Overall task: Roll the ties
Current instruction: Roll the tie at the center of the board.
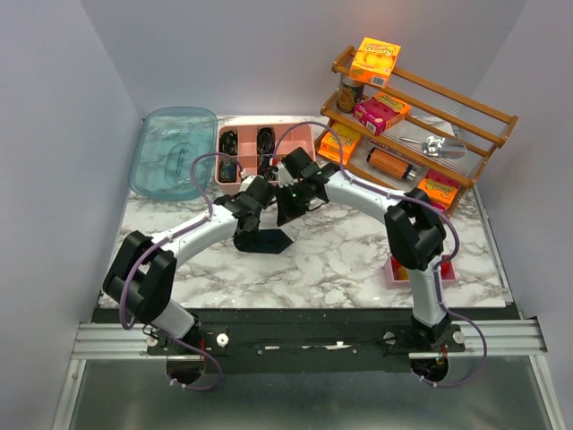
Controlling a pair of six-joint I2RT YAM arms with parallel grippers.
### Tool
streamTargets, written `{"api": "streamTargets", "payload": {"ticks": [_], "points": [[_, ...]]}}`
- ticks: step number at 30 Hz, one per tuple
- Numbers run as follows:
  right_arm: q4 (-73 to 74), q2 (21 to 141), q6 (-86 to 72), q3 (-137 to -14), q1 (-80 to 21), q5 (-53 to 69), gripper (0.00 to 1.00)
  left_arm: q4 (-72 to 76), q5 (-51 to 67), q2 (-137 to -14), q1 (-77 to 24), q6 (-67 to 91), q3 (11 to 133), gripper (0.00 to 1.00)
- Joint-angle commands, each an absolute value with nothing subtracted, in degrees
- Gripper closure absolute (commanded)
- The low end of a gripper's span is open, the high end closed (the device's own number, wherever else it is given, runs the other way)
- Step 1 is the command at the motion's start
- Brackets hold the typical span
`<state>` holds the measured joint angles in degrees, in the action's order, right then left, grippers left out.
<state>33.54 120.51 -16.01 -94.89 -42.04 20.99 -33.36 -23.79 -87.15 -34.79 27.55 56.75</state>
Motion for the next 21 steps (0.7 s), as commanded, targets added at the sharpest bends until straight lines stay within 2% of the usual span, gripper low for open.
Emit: {"api": "streamTargets", "payload": {"ticks": [1, 9, 21], "points": [[34.5, 116.2, -15.6, -91.1, -39.1, 18.0, 0.99, -39.8, -33.1, -89.2, -37.0, 28.7, 59.5, 0.58], [34.2, 113.6, -14.9, -87.5, -35.4, 16.9, 0.99, -47.9, -41.7, -96.4, -42.9, 31.6, 65.1, 0.58], [33.4, 113.3, -14.8, -85.3, -34.8, 17.1, 0.99, -48.2, -39.3, -102.2, -51.8, 33.8, 68.1, 0.57]]}}
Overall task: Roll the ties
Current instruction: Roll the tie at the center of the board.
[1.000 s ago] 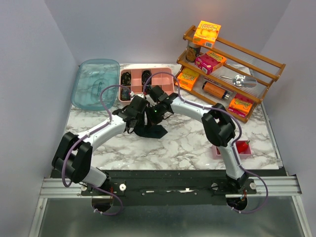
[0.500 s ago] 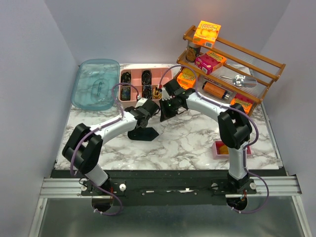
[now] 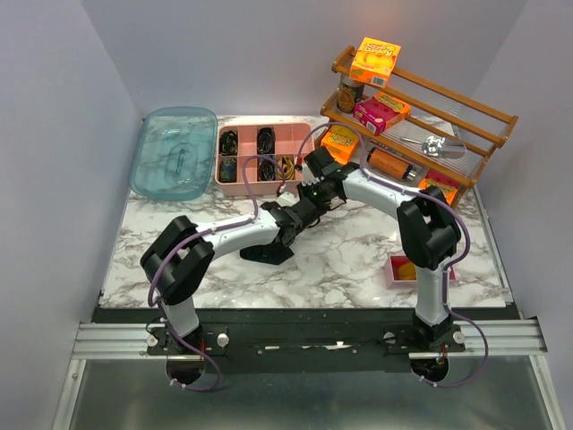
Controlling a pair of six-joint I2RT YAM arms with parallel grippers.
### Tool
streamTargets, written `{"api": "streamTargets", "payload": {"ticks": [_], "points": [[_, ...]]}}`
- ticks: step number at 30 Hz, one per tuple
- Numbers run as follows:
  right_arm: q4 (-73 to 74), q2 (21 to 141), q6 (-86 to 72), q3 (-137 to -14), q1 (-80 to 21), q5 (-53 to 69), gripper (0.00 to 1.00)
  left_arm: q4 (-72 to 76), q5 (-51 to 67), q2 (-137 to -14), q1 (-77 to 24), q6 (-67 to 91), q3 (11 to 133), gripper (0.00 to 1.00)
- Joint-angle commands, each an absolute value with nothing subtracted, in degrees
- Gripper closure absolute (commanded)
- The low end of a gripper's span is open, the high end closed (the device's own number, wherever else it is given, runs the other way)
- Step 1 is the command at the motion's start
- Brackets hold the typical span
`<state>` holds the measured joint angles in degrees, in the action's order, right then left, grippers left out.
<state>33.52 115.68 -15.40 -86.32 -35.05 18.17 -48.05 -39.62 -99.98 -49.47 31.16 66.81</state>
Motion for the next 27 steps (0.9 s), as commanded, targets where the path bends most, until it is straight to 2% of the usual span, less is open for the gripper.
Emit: {"api": "streamTargets", "payload": {"ticks": [1, 5, 12, 18, 21, 27], "points": [[33.5, 113.4, -14.7, -85.2, -34.8, 17.1, 0.99, -48.0, -38.9, -102.5, -52.3, 34.0, 68.5, 0.56], [33.2, 113.6, -14.8, -84.8, -34.8, 17.1, 0.98, -46.5, -37.6, -103.1, -54.0, 34.4, 68.4, 0.53], [33.2, 113.7, -14.7, -84.7, -34.8, 17.3, 0.98, -42.3, -34.3, -99.8, -55.8, 34.1, 64.3, 0.3], [33.3, 112.9, -14.1, -85.3, -34.8, 19.0, 0.98, -37.7, -31.5, -93.1, -55.7, 34.9, 61.3, 0.15], [33.0, 111.5, -13.8, -85.3, -35.0, 20.9, 0.98, -36.1, -30.4, -88.7, -54.0, 35.2, 60.7, 0.09], [32.7, 109.7, -13.8, -87.2, -38.7, 24.3, 0.98, -31.7, -22.0, -79.3, -46.7, 34.7, 57.3, 0.05]]}}
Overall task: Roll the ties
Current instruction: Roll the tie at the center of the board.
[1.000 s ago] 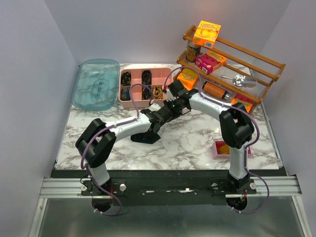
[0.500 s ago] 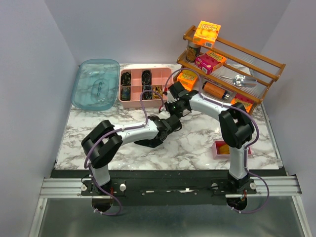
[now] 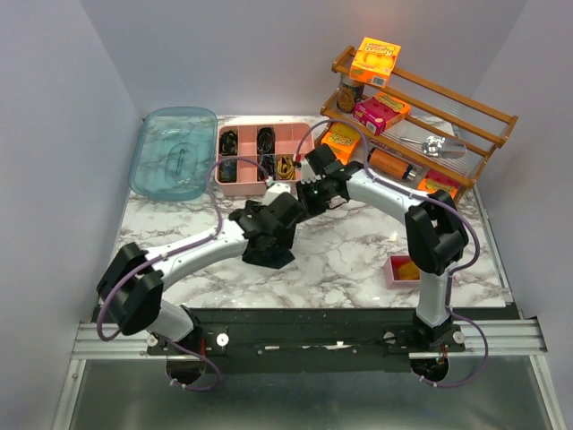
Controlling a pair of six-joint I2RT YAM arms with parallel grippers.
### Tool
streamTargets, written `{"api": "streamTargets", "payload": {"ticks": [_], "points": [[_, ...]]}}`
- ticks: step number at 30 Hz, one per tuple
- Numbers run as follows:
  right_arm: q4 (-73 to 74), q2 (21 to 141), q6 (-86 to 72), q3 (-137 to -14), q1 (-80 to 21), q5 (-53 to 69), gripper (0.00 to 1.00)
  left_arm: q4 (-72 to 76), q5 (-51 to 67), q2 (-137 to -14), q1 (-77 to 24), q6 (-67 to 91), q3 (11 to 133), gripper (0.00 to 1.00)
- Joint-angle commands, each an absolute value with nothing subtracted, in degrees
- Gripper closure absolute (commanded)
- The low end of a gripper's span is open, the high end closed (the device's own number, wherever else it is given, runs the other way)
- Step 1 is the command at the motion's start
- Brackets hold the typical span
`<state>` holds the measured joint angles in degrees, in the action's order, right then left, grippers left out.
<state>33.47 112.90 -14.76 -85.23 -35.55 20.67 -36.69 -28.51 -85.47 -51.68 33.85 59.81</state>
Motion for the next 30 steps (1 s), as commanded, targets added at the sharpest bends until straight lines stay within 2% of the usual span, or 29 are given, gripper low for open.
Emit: {"api": "streamTargets", "payload": {"ticks": [1, 6, 12, 18, 30], "points": [[32.6, 109.9, -13.9, -88.1, -39.4, 25.0, 0.98, -30.9, -20.1, -78.1, -43.4, 34.8, 55.5, 0.05], [32.3, 112.9, -15.0, -91.8, -44.5, 26.5, 0.98, -24.4, -6.2, -70.7, -33.1, 35.2, 49.0, 0.01], [32.2, 117.6, -16.0, -95.7, -47.8, 27.5, 0.98, -16.9, 8.2, -66.5, -22.0, 37.4, 40.4, 0.01], [32.0, 120.1, -15.7, -95.4, -49.1, 27.2, 0.98, -11.3, 13.8, -66.2, -17.1, 38.7, 34.5, 0.01], [28.6, 114.3, -16.4, -82.4, -49.3, 24.1, 0.98, -1.9, 18.3, -68.2, -15.1, 41.3, 27.1, 0.03]]}}
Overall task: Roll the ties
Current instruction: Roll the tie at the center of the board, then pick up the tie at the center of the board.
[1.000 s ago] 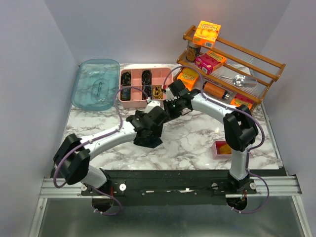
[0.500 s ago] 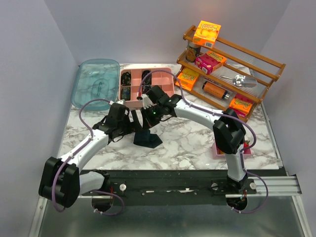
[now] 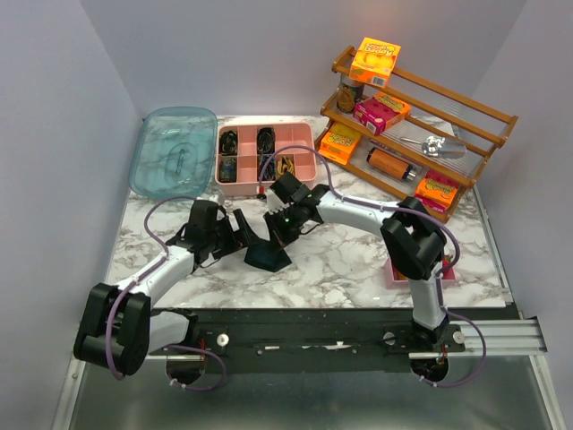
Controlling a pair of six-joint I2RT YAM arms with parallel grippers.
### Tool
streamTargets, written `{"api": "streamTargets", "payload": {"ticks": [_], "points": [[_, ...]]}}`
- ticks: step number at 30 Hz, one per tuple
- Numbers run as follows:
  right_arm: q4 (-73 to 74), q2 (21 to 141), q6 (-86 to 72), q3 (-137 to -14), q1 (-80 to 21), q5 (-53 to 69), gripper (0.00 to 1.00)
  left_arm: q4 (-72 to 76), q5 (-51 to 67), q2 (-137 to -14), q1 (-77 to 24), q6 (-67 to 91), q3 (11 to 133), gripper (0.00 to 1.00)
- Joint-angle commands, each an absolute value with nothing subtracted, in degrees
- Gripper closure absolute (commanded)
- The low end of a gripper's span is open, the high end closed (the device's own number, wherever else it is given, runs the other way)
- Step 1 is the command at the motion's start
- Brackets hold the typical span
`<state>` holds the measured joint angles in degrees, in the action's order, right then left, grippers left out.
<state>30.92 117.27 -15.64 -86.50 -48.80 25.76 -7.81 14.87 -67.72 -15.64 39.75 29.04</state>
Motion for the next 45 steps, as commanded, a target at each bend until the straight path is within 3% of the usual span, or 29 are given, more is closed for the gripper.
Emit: {"api": "streamTargets", "payload": {"ticks": [1, 15, 26, 30, 35, 45], "points": [[28.3, 114.3, -16.5, -81.8, -49.3, 24.0, 0.98, -1.3, 18.5, -68.2, -15.1, 41.5, 26.4, 0.03], [27.1, 116.8, -17.1, -82.0, -49.3, 23.7, 0.99, 18.5, 31.0, -72.6, -15.1, 41.5, 18.8, 0.09], [26.5, 119.8, -17.4, -83.8, -49.3, 23.8, 0.99, 31.7, 36.4, -72.6, -15.2, 44.0, 13.5, 0.25], [26.4, 121.5, -17.4, -85.5, -49.3, 23.8, 0.99, 34.4, 37.7, -74.2, -15.2, 44.6, 13.3, 0.39], [26.5, 122.3, -17.2, -87.2, -49.2, 23.0, 0.99, 37.8, 39.4, -76.6, -15.3, 45.1, 13.1, 0.48], [27.0, 120.4, -17.1, -88.2, -47.7, 22.9, 0.98, 26.9, 34.2, -74.5, -15.8, 40.4, 16.5, 0.62]]}}
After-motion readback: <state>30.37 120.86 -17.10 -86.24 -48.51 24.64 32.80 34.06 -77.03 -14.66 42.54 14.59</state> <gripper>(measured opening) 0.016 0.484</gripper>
